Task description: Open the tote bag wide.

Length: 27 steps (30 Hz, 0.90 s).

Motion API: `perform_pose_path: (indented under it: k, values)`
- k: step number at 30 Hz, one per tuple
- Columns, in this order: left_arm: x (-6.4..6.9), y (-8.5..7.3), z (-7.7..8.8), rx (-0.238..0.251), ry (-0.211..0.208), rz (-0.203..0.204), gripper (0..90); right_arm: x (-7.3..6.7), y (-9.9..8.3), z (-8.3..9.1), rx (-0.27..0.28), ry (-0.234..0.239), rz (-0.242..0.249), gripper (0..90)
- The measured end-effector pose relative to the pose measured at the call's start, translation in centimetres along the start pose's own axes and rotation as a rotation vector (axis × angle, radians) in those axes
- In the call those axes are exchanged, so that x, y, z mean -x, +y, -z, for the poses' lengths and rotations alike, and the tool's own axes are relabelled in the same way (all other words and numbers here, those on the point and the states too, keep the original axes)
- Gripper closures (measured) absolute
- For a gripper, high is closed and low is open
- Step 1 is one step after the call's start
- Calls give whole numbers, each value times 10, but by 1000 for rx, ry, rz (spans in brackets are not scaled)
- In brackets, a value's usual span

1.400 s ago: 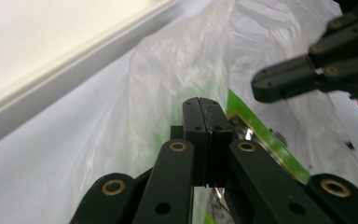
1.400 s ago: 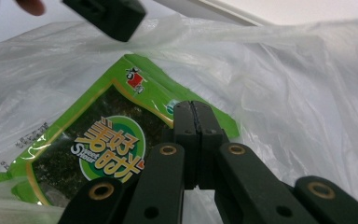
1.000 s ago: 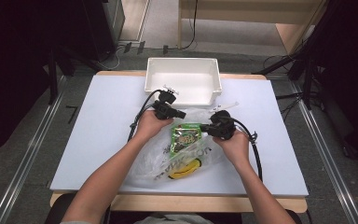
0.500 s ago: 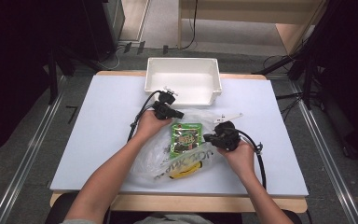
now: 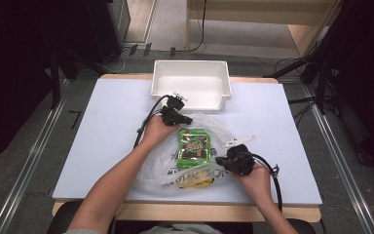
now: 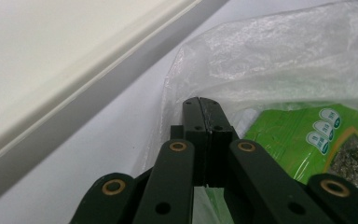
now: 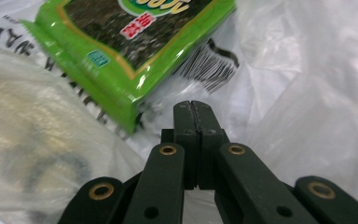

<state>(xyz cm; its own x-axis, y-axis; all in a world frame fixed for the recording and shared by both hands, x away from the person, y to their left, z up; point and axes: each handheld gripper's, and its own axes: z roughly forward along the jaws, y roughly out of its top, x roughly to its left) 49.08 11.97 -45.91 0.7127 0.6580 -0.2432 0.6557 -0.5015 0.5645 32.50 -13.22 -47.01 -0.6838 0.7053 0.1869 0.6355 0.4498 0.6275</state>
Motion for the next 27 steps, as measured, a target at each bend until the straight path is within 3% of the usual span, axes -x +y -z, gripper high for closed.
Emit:
perform_pose_path:
  k: [6, 15, 18, 27]
  values:
    - [0, 0, 1, -5, 7, -5, 900, -7, -11, 7, 1, -2, 16, 900]
    - [0, 0, 1, -1, 22, 1, 900, -12, -34, 23, 5, 11, 1, 900]
    - [1, 0, 0, -1, 16, 6, 900, -11, -31, 22, -4, 13, -11, 900]
    - [2, 1, 0, -7, 16, -1, 900, -11, -6, 31, 61, 7, 8, 900]
